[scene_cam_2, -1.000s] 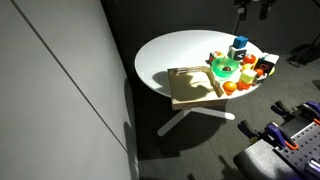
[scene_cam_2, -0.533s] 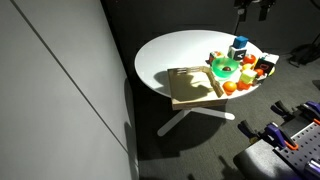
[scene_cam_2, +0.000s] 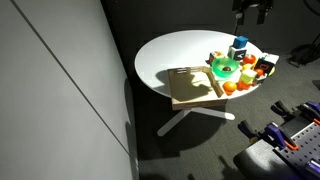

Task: Put the blue block in the green bowl

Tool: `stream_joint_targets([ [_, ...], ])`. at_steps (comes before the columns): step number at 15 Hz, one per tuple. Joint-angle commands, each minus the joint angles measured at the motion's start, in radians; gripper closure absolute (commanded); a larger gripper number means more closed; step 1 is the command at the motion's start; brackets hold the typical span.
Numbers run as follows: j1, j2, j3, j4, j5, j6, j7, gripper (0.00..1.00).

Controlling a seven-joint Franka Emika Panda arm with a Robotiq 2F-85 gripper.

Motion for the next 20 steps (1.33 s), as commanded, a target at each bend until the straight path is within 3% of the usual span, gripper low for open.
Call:
stream_joint_targets([
  [1,-0.012,0.077,-0.013,0.058,0.019,0.023,0.015,0.0],
  [12,-0.052,0.138,-0.027,0.033,0.084,0.33,-0.097,0.0],
  [20,-0.081,0.199,-0.051,0.116,0.092,0.414,-0.053,0.0],
])
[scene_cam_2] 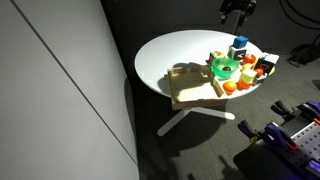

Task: Put the blue block in the green bowl

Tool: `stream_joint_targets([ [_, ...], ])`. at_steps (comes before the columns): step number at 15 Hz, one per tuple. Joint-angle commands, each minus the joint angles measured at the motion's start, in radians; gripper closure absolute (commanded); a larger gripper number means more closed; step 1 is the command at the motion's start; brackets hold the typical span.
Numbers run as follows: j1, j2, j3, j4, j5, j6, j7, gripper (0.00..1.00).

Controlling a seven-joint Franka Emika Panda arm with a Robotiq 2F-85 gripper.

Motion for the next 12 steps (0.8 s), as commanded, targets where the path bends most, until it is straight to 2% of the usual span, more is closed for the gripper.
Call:
stream_joint_targets([
  [1,-0.015,0.055,-0.017,0.086,-0.005,-0.001,0.024,0.0],
  [7,-0.03,0.152,-0.047,0.2,-0.03,0.029,0.063,0.0],
  [12,-0.025,0.245,-0.071,0.284,-0.098,0.069,0.136,0.0],
])
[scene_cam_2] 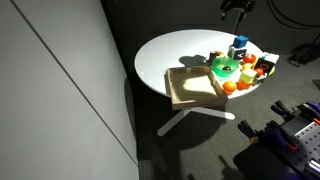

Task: Put the blue block in the green bowl

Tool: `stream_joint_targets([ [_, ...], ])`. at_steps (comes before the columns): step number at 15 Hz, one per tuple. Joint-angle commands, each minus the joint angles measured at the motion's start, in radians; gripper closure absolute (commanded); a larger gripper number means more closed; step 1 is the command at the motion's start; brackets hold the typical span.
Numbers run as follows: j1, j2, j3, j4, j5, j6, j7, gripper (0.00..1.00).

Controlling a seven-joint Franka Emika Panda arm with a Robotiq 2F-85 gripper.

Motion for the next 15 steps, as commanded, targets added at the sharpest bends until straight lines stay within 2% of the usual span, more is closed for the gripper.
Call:
stream_joint_targets([
  [1,0.003,0.08,-0.016,0.098,-0.065,0.0,0.076,0.0],
  [8,-0.002,0.158,-0.047,0.183,-0.165,-0.03,0.143,0.0],
  [15,-0.026,0.221,-0.041,0.223,-0.148,-0.083,0.115,0.0],
])
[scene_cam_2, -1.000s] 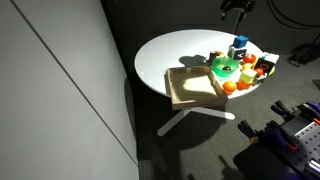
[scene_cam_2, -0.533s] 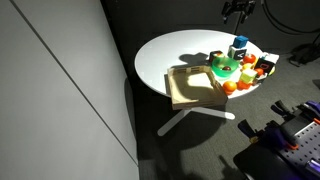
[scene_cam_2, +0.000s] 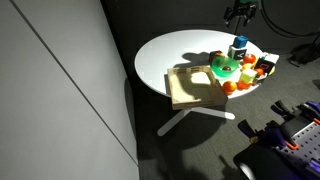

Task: Put the blue block in the green bowl

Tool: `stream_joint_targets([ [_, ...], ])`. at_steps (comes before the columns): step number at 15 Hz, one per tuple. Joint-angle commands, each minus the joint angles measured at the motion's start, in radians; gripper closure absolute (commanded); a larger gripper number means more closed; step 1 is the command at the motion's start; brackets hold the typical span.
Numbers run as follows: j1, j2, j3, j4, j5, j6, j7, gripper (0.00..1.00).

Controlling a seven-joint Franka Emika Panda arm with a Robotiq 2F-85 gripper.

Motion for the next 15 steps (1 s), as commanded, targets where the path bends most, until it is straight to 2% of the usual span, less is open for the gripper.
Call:
stream_joint_targets([
  [1,-0.015,0.051,0.005,0.067,-0.007,-0.051,0.004,0.0],
  [15,-0.05,0.16,-0.022,0.176,-0.014,-0.126,0.015,0.0],
])
